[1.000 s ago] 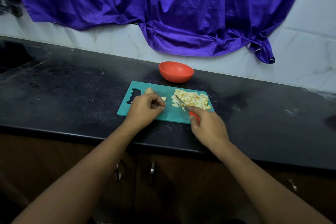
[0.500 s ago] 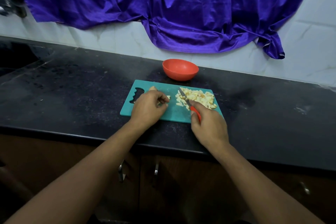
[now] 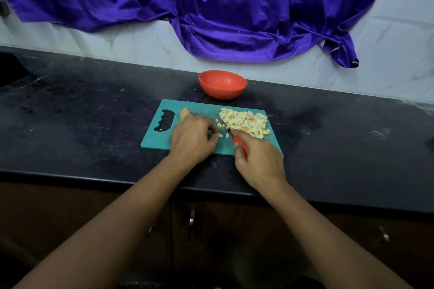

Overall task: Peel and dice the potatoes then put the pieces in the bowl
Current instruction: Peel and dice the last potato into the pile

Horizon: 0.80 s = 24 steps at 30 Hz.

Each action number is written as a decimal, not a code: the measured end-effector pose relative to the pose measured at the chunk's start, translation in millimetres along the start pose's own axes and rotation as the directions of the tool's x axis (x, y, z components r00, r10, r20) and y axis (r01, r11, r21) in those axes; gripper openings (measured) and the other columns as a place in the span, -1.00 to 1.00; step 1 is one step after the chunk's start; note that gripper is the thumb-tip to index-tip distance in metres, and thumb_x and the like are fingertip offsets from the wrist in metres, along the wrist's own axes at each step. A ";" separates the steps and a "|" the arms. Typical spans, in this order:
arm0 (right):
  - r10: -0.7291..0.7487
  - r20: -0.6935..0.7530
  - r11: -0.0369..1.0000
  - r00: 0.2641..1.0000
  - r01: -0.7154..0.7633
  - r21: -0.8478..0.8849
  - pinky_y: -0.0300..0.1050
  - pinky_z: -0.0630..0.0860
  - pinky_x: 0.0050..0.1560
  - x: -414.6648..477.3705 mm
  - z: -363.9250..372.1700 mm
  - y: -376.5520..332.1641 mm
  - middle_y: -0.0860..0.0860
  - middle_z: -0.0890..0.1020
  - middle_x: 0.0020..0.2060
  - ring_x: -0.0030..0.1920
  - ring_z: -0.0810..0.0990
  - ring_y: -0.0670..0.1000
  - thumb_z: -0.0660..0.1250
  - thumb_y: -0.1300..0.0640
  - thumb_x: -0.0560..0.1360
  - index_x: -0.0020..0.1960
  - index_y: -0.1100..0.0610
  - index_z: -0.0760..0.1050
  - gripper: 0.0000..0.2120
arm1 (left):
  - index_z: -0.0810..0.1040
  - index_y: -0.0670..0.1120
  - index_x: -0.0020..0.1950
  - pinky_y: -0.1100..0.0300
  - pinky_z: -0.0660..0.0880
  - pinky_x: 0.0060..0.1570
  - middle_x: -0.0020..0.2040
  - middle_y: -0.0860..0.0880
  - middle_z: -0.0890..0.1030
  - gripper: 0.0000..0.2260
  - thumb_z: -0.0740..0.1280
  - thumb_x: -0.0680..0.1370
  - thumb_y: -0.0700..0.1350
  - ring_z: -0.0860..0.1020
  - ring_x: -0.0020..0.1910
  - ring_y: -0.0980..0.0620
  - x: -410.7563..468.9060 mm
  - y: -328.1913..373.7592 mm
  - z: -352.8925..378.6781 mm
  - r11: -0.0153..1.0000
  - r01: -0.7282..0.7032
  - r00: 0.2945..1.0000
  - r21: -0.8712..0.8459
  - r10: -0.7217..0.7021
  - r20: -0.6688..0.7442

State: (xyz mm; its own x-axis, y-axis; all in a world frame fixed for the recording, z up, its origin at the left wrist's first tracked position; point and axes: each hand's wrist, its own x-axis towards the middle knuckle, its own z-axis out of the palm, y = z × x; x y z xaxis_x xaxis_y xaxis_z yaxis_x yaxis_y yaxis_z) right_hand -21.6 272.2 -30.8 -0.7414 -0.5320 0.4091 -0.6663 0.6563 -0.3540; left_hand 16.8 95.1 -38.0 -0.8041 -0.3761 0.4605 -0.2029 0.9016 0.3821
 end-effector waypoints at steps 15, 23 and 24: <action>-0.059 0.087 0.981 0.994 0.074 -0.178 -0.06 0.46 -0.16 2.9 4.8 -19.4 -0.07 0.68 -0.07 -0.08 0.60 -0.02 0.18 0.01 0.67 0.50 -0.15 0.44 -0.59 | 0.66 0.15 -0.09 0.11 0.58 -0.16 -0.05 0.14 0.60 -0.97 0.45 0.49 0.02 0.59 -0.12 0.14 -2.7 -6.0 -0.1 0.984 0.124 0.992 -0.128 -0.122 0.023; -0.103 0.205 0.959 0.973 0.152 -0.240 -0.06 0.38 -0.18 7.1 -3.3 -13.0 -0.06 0.57 -0.16 -0.17 0.49 -0.04 0.15 0.05 0.68 0.56 -0.12 0.35 -0.55 | 0.66 0.13 -0.11 0.13 0.56 -0.18 -0.11 0.15 0.63 -0.97 0.46 0.49 -0.02 0.59 -0.12 0.16 -2.6 -5.3 -1.6 0.975 0.139 0.990 -0.171 -0.136 0.031; -0.094 0.198 0.967 0.976 0.137 -0.216 -0.08 0.38 -0.20 6.2 -4.3 -9.5 -0.09 0.54 -0.20 -0.21 0.47 -0.06 0.16 0.04 0.68 0.55 -0.14 0.38 -0.56 | 0.66 0.12 -0.10 0.13 0.56 -0.16 -0.14 0.17 0.64 -0.96 0.45 0.49 -0.03 0.59 -0.12 0.17 -2.8 -4.7 -2.0 0.974 0.141 0.990 -0.176 -0.138 0.032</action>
State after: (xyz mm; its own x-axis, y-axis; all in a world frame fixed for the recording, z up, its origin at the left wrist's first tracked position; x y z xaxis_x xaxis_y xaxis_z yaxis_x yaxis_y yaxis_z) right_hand -19.6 265.0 -21.4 -0.6769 -0.6866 0.2654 -0.7281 0.6774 -0.1048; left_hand 21.1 91.5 -39.5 -0.7858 -0.4896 0.3778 -0.2130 0.7878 0.5779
